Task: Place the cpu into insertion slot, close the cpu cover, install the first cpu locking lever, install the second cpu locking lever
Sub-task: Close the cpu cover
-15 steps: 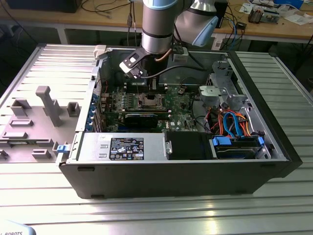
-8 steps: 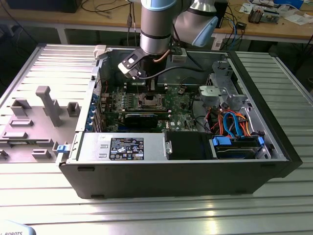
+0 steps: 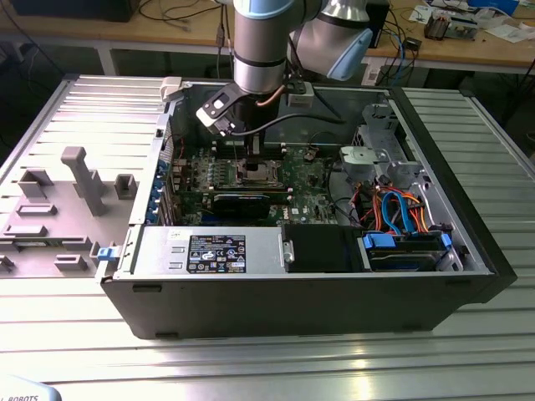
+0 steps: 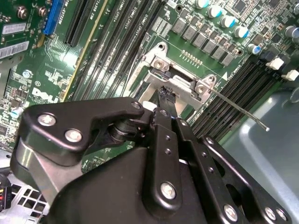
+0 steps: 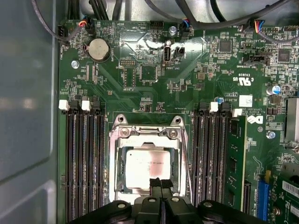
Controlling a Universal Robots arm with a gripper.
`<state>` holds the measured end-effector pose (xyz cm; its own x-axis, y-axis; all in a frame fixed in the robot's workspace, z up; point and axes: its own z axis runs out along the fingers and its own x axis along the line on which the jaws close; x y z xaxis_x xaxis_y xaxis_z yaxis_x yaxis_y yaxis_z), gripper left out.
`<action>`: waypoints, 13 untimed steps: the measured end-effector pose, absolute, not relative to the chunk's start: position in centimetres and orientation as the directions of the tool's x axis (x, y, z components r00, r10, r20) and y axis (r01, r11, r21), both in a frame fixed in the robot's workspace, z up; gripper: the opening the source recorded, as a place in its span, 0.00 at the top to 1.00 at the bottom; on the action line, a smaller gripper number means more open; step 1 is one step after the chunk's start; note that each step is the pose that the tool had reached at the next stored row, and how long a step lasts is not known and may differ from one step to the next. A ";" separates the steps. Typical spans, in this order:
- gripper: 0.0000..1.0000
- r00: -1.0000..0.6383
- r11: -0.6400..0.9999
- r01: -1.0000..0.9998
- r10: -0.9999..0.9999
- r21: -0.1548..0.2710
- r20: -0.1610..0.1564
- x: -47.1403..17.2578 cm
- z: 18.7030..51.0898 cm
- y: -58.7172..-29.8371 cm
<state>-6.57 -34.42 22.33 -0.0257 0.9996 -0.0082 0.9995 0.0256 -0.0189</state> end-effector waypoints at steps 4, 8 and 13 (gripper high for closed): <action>0.89 -0.026 0.025 1.000 1.000 -0.018 -0.008 -6.6 22.3 -34.4; 0.89 -0.026 0.025 1.000 1.000 -0.018 -0.008 -6.6 22.3 -34.4; 0.89 -0.026 0.025 1.000 1.000 -0.018 -0.008 -6.6 22.3 -34.4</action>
<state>-6.59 -34.42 22.32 -0.0256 0.9996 -0.0081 0.9995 0.0255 -0.0179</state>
